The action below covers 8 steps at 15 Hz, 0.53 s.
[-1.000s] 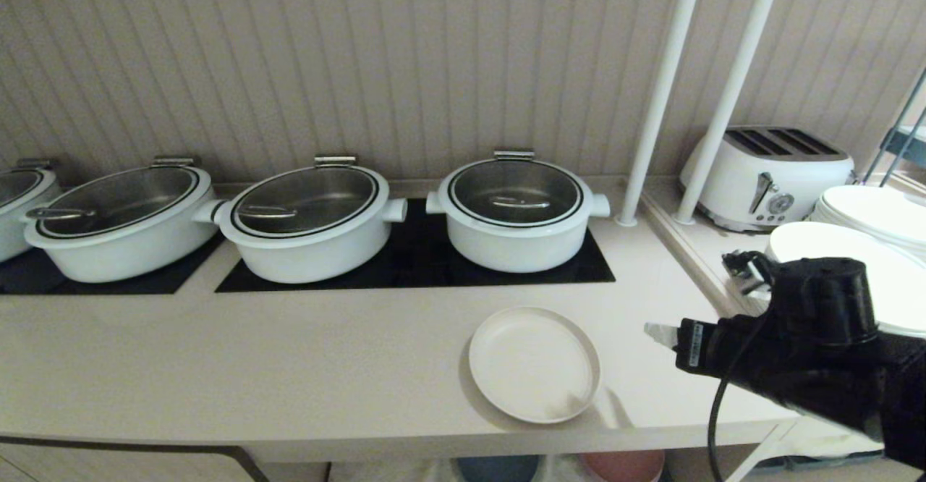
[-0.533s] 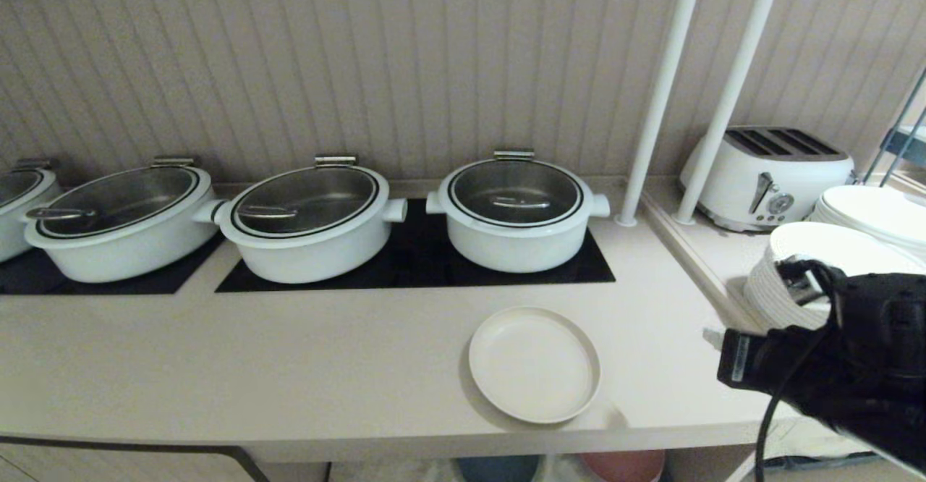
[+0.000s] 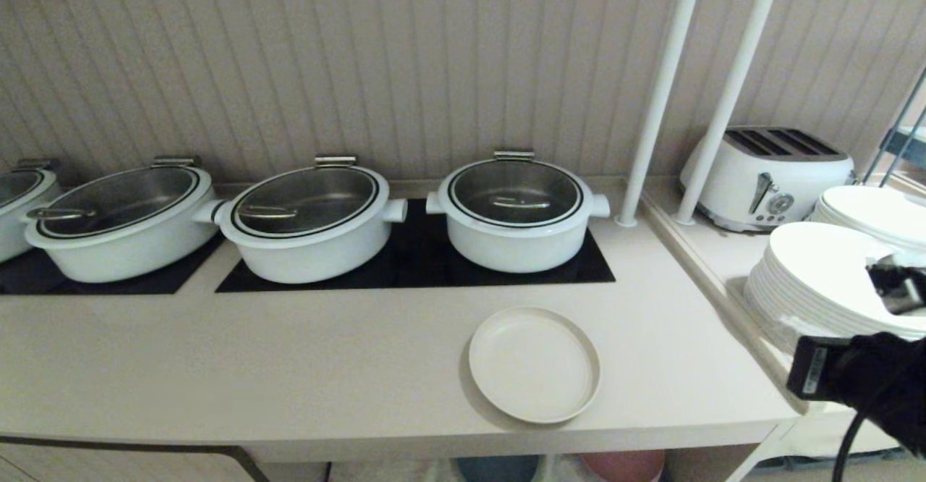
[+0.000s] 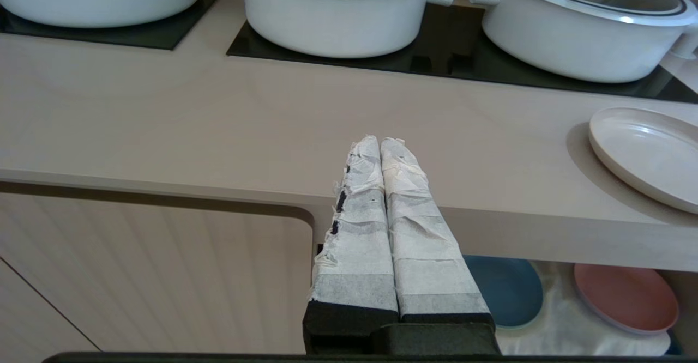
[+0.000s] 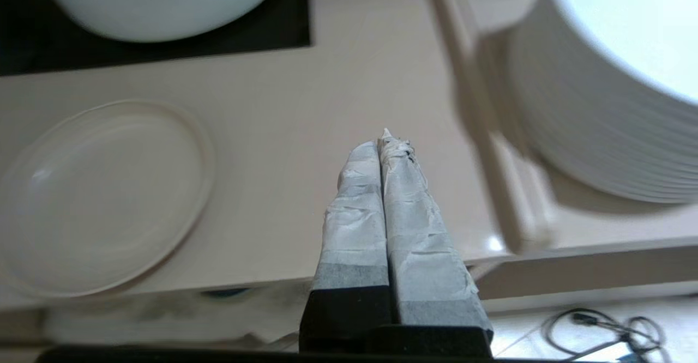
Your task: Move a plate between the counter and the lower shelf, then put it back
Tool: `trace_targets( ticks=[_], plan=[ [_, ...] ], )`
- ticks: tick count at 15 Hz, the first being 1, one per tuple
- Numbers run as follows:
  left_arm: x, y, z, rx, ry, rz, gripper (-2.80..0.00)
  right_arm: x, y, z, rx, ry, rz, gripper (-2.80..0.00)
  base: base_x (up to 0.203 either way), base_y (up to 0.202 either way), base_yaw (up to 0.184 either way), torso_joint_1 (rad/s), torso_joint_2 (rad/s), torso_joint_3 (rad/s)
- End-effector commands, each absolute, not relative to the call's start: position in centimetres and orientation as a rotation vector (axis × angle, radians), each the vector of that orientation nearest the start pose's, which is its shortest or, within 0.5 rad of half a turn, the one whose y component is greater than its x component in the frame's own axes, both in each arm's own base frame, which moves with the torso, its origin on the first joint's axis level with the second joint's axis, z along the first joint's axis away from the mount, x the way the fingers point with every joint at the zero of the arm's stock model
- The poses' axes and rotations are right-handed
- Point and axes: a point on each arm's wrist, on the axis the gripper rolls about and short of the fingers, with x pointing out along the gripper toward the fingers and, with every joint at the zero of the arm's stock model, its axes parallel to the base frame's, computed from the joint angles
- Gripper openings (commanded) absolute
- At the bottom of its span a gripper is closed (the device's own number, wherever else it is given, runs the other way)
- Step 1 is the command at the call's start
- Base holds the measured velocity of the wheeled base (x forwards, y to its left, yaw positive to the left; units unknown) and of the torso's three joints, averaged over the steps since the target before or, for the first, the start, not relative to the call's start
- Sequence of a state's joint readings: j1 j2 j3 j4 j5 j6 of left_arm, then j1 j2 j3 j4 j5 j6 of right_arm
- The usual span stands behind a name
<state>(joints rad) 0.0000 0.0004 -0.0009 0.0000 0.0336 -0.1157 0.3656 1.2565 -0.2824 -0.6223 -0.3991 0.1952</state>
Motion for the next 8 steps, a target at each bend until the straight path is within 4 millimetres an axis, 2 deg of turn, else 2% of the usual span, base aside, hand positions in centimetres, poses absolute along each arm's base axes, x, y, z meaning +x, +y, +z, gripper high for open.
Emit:
trace_targets(
  ticks=[1,5,8],
  plan=[
    [-2.3,0.1,7.6,-0.117,-0.002,0.034,-2.8,13.5,3.3,15.7,0.065,0.239,-0.117,-2.8,0.0,0.0,0.0,0.0,0.0,0.0],
    [-2.3,0.1,7.6,-0.117,-0.003,0.034,-2.8,9.8,0.8,16.0,0.007,0.128,-0.233,-2.8,0.0,0.0,0.0,0.0,0.0,0.0],
    [-2.3,0.1,7.5,-0.117,-0.002,0.034,-2.8,7.0,0.0,15.1,-0.026,0.062,-0.263,-2.8,0.0,0.0,0.0,0.0,0.0,0.0]
  ],
)
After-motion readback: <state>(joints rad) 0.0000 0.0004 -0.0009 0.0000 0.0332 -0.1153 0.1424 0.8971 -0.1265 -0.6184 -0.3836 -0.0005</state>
